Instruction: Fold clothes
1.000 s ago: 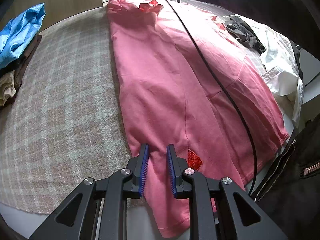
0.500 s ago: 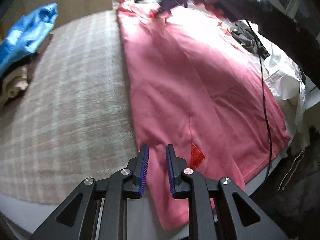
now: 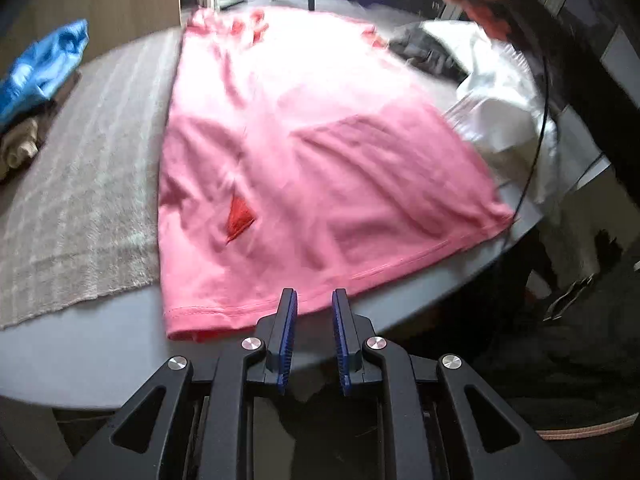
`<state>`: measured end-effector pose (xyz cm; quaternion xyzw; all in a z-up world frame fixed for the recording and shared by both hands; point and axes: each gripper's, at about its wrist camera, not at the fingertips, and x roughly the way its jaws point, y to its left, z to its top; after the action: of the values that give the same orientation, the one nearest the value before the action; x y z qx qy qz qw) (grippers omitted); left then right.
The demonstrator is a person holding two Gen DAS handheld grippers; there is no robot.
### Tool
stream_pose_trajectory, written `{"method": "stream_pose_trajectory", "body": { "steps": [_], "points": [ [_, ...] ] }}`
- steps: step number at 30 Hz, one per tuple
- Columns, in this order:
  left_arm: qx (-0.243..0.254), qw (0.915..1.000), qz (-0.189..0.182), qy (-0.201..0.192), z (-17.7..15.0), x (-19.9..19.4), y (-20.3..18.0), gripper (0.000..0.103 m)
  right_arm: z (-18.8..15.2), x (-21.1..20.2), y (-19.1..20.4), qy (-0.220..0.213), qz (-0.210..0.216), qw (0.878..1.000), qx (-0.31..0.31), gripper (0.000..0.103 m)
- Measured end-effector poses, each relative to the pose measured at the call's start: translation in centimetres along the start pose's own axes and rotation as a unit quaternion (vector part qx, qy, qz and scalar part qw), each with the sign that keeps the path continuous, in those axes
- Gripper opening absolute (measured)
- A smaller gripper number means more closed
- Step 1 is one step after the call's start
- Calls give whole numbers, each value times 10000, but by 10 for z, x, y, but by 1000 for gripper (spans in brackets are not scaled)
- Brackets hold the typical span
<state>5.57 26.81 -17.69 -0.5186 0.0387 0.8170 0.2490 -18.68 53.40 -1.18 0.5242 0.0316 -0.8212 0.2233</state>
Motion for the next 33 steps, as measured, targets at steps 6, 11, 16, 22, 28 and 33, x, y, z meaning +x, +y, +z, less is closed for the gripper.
{"method": "stream_pose_trajectory", "body": {
  "steps": [6, 11, 16, 22, 28, 33],
  "points": [
    [812, 9936, -736, -283, 38, 29, -73, 19, -44, 10, -66, 626, -393, 9960, 503, 41],
    [1658, 9800, -1093, -103, 54, 75, -148, 28, -88, 26, -105, 1289, -1219, 9816, 702, 41],
    [2032, 9746, -921, 195, 52, 103, -175, 32, -74, -7, -125, 458, -773, 9900, 1090, 41],
    [1712, 9789, -1074, 303, 63, 109, -165, 0, -2, 6, -145, -322, -378, 9877, 1484, 43],
    [1322, 9840, -1182, 146, 73, 91, -149, 0, 80, 65, -171, -452, -1163, 9830, 1351, 44],
    [952, 9878, -1234, 69, 79, 85, -134, 0, 94, 107, -208, -86, -1259, 9802, 1528, 44]
  ]
}}
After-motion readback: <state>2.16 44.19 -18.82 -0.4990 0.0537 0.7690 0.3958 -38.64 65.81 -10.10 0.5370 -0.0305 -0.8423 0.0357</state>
